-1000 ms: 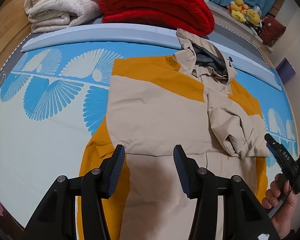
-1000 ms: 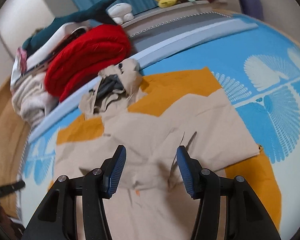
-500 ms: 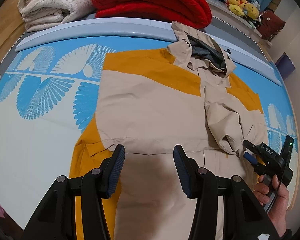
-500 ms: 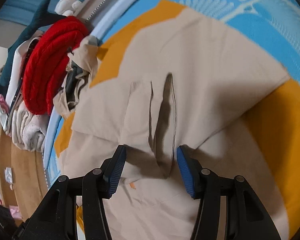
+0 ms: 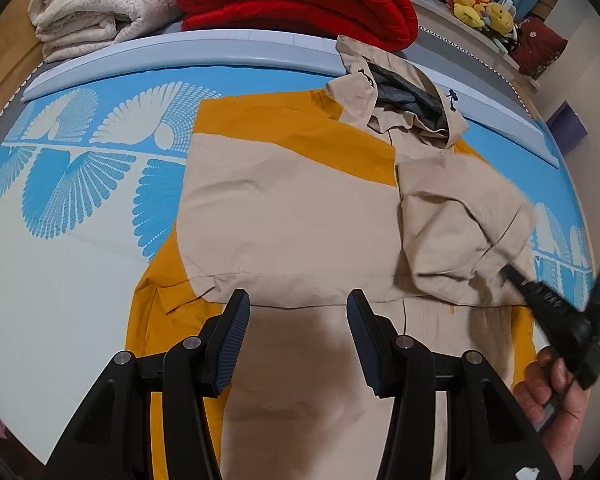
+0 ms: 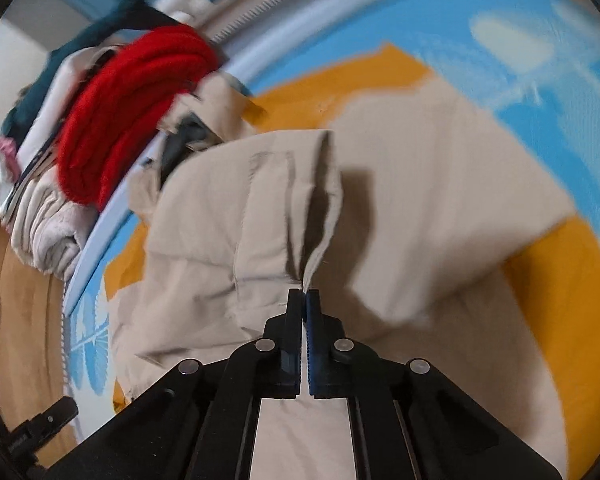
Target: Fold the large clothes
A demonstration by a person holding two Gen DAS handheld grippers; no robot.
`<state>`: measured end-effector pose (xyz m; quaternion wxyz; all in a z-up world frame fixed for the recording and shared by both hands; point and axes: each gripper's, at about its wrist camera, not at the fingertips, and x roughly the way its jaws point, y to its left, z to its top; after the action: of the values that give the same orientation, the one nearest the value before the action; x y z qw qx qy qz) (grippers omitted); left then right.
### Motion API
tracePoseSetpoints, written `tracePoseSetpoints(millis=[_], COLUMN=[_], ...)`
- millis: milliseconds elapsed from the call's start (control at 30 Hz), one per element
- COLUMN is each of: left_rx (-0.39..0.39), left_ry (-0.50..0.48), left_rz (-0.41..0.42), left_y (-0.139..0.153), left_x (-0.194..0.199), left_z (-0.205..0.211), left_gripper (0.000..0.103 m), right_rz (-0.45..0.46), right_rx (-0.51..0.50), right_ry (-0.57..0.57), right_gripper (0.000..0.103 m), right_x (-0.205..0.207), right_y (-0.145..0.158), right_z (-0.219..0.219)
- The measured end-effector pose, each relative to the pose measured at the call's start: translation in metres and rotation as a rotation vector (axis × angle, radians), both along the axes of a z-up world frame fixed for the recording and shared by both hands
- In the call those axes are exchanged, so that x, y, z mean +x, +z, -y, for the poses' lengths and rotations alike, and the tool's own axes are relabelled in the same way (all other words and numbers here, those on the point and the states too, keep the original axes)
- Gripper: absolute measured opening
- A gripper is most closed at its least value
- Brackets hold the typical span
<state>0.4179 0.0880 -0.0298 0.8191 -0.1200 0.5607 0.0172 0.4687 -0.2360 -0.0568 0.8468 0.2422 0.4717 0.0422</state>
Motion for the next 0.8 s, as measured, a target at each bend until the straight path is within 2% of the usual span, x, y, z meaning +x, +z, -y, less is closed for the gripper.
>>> tracePoseSetpoints(millis=[133,200,267,367,400,467,533,800], left_rx=[-0.002,-0.001,-0.001,0.002,0.001,0.003,0.003,0.006], left_ry=[0.007,0.011,0.013,0.016,0.021,0.028,0.042,0.123], left_rz=[-0.004,-0.006,-0.009,-0.018,-0.019,-0.02,-0.021,-0.024], left_y=[-0.003,-0.005,-0.007,-0.012,-0.013,-0.014,-0.015,-0.026], left_x=[0.001,0.002,0.003,0.004,0.005,0.006,0.008,0.014], left_z=[-0.002,-0.002,-0.002,-0.003,-0.005,-0.007,-0.011,-0.035], left_gripper=[0.046,0.046,0.047,0.047,0.047,0.047,0.047,0.046], right_rz=[0.191,0.287,0.319,0.306,0.295,0.276,0.263,0.242], right_rx=[-0.006,0.037,0.091,0.097,0.083,0.068,0.072,0.056], right_ry=[0.101,0.221,0.36,0.501,0.514,0.493,0.445,0.328], right_gripper=[0.002,0.002,0.002,0.006,0.01,0.033,0.04,0.044], right_x=[-0.009,-0.017,-0.023,-0.031,-0.032,-0.032,-0.032,-0.024], right_y=[0.038,0.055,0.063,0.063,0.061,0.056,0.053,0.055], right_z=[-0.024,-0.046,-0.07,-0.099,-0.103,-0.102,-0.09,-0.054])
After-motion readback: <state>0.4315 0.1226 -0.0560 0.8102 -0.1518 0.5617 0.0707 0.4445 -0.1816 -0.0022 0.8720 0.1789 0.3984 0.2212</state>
